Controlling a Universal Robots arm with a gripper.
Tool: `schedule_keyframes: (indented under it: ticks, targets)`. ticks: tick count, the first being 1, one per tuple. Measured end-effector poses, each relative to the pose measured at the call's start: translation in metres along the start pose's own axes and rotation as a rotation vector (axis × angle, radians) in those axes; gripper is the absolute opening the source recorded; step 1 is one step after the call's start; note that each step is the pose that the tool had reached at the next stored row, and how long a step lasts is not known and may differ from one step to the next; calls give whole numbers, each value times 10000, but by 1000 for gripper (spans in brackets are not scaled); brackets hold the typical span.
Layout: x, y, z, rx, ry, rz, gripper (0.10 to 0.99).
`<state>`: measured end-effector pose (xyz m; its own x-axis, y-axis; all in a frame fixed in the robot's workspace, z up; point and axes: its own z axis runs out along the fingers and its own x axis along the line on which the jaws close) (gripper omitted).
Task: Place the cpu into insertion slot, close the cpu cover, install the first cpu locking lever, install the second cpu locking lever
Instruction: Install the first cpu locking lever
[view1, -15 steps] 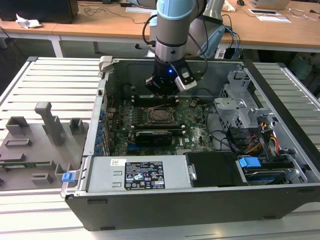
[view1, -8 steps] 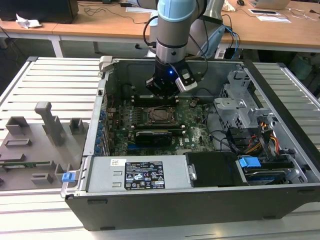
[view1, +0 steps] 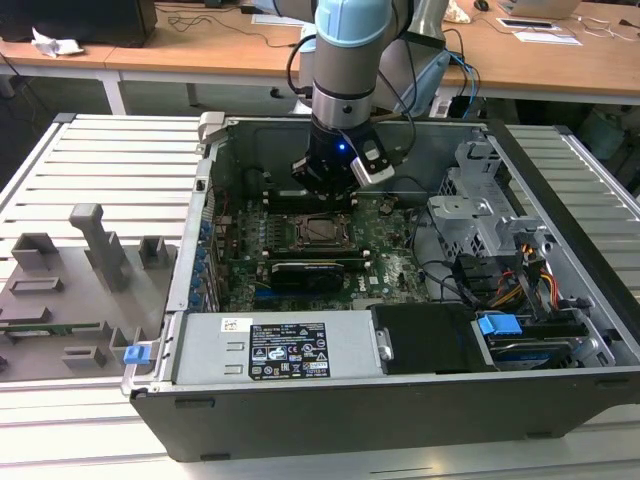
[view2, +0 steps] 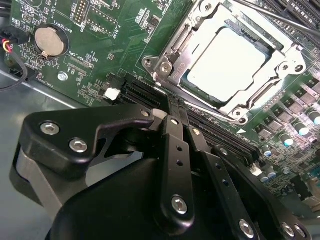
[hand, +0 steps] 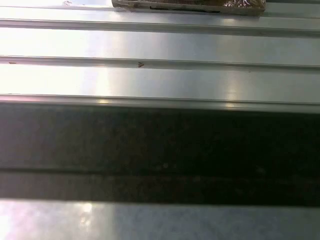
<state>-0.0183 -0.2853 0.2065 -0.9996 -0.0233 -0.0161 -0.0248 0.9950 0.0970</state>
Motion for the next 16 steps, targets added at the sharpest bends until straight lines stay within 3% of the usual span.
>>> schedule_keyframes:
  ticks: [16]
  targets:
    - [-9, -1, 15, 16, 0, 0, 106]
